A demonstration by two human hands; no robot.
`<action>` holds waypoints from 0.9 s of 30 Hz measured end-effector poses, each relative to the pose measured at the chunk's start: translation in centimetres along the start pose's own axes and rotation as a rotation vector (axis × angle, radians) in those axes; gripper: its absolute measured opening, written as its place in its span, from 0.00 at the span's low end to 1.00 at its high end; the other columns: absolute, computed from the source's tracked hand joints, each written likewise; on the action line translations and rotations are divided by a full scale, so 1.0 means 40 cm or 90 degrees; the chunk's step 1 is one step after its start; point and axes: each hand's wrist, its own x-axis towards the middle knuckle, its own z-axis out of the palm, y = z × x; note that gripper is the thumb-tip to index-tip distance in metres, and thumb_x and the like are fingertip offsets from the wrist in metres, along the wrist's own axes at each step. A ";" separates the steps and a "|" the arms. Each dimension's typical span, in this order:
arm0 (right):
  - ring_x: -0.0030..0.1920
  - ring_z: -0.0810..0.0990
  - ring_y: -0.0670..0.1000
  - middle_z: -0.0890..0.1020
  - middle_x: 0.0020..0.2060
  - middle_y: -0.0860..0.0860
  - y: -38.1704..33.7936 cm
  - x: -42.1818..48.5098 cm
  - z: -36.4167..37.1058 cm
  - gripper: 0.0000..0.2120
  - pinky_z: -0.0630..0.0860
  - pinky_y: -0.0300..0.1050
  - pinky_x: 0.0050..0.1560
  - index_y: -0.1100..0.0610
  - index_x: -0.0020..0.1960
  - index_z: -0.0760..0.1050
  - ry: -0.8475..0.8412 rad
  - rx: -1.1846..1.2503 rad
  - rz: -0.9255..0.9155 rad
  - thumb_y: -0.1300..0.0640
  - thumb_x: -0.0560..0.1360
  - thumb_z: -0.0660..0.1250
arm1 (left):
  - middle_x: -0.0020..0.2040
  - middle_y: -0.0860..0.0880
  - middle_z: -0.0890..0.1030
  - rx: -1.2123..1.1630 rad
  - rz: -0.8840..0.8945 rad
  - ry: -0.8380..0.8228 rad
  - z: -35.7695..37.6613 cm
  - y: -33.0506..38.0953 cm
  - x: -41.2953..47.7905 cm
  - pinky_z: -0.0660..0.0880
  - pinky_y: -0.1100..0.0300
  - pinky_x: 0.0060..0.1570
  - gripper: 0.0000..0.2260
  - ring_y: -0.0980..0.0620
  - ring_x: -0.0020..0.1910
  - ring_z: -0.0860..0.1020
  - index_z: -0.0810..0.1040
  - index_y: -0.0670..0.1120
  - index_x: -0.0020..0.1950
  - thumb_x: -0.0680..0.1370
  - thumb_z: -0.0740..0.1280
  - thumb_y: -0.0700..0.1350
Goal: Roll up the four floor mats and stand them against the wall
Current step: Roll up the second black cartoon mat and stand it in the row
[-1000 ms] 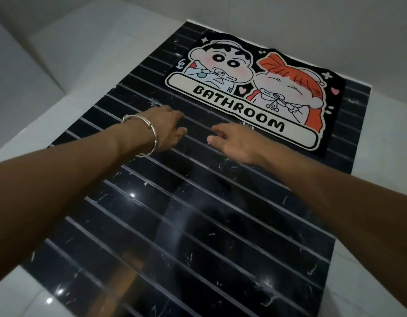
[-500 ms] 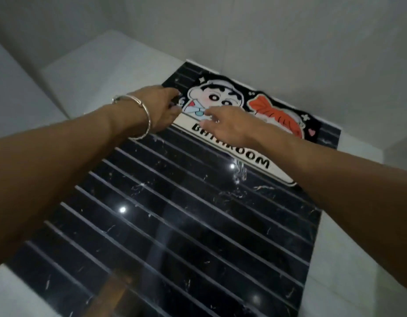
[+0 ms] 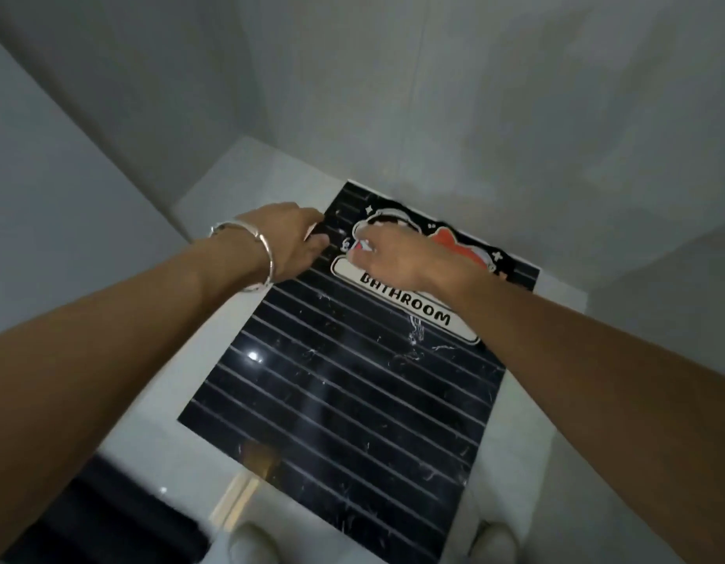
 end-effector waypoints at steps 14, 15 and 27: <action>0.67 0.70 0.57 0.72 0.68 0.57 -0.291 -0.423 -0.429 0.21 0.67 0.46 0.62 0.57 0.71 0.66 0.003 -0.092 0.156 0.49 0.81 0.56 | 0.66 0.45 0.74 -0.045 0.136 -0.026 -0.520 0.046 -0.270 0.69 0.55 0.61 0.18 0.45 0.62 0.74 0.69 0.49 0.70 0.81 0.58 0.49; 0.67 0.70 0.57 0.72 0.68 0.57 -0.297 -0.440 -0.439 0.21 0.67 0.46 0.62 0.57 0.71 0.66 0.011 -0.090 0.154 0.48 0.81 0.56 | 0.66 0.45 0.74 -0.041 0.147 -0.029 -0.541 0.059 -0.271 0.69 0.54 0.61 0.18 0.45 0.62 0.74 0.69 0.49 0.70 0.80 0.58 0.49; 0.68 0.69 0.57 0.71 0.69 0.56 -0.109 -0.499 -0.640 0.24 0.66 0.52 0.67 0.58 0.71 0.66 -0.012 -0.059 0.211 0.45 0.81 0.54 | 0.66 0.46 0.75 0.033 0.165 -0.030 -0.644 0.280 -0.173 0.70 0.55 0.60 0.17 0.46 0.63 0.73 0.70 0.49 0.70 0.81 0.58 0.50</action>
